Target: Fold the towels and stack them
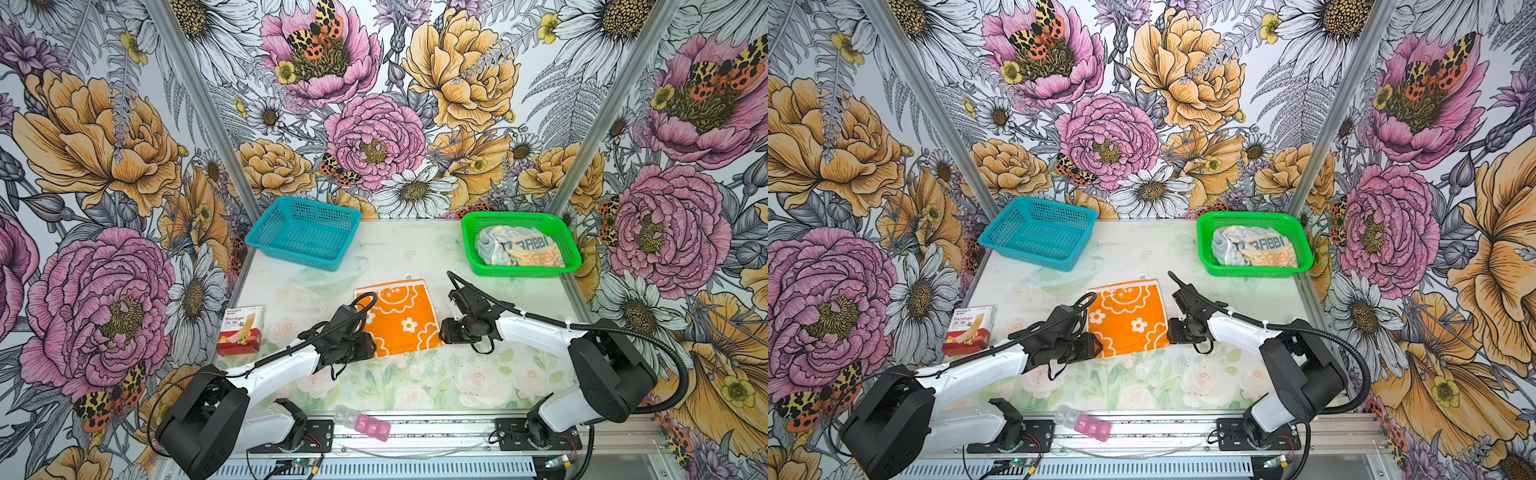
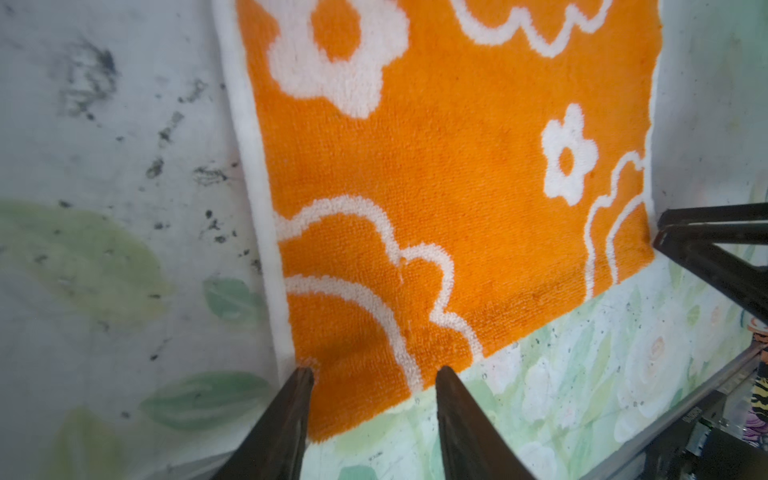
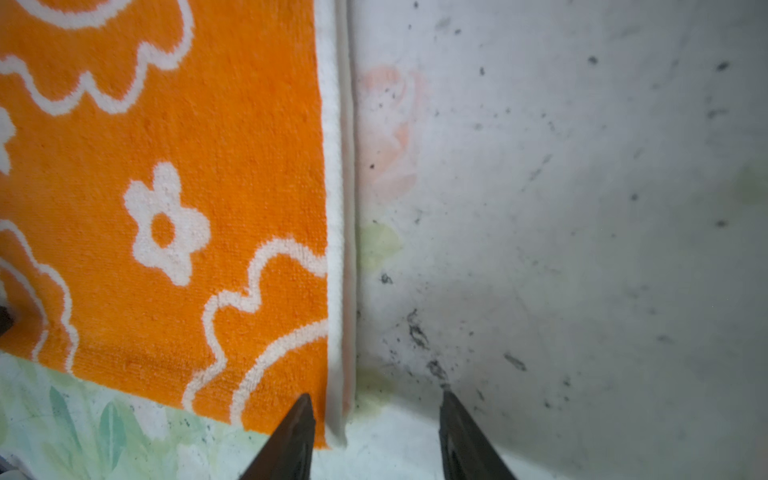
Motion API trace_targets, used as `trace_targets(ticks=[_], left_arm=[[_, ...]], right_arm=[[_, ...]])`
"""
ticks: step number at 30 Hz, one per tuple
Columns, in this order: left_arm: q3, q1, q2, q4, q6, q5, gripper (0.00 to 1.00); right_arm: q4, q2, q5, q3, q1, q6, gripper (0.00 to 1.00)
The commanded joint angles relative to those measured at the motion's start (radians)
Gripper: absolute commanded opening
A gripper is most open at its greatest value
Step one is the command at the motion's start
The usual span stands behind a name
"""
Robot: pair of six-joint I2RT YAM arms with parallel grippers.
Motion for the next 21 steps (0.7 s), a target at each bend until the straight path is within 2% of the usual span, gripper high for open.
trace_targets(ticks=[1,4,10,16,21], left_arm=[[0.014,-0.004,-0.054,-0.06,0.004,-0.06,0.53],[0.002,-0.003,-0.078,-0.091,-0.014,-0.067,0.54],[-0.043,0.005,-0.081,-0.094,-0.052,-0.047,0.55],[-0.087,0.033,-0.066,0.006,-0.054,0.031,0.55],[-0.091,0.05,0.012,0.061,-0.039,0.084,0.53]], right_arm=[[-0.013,-0.017,0.002,-0.011,-0.001,-0.009,0.49],[-0.011,-0.003,-0.027,-0.005,0.003,-0.014,0.45],[-0.012,0.029,-0.086,0.013,0.017,-0.016,0.45],[-0.011,0.04,-0.084,-0.007,0.023,0.007,0.44],[-0.01,0.047,-0.096,-0.015,0.028,0.009,0.44]])
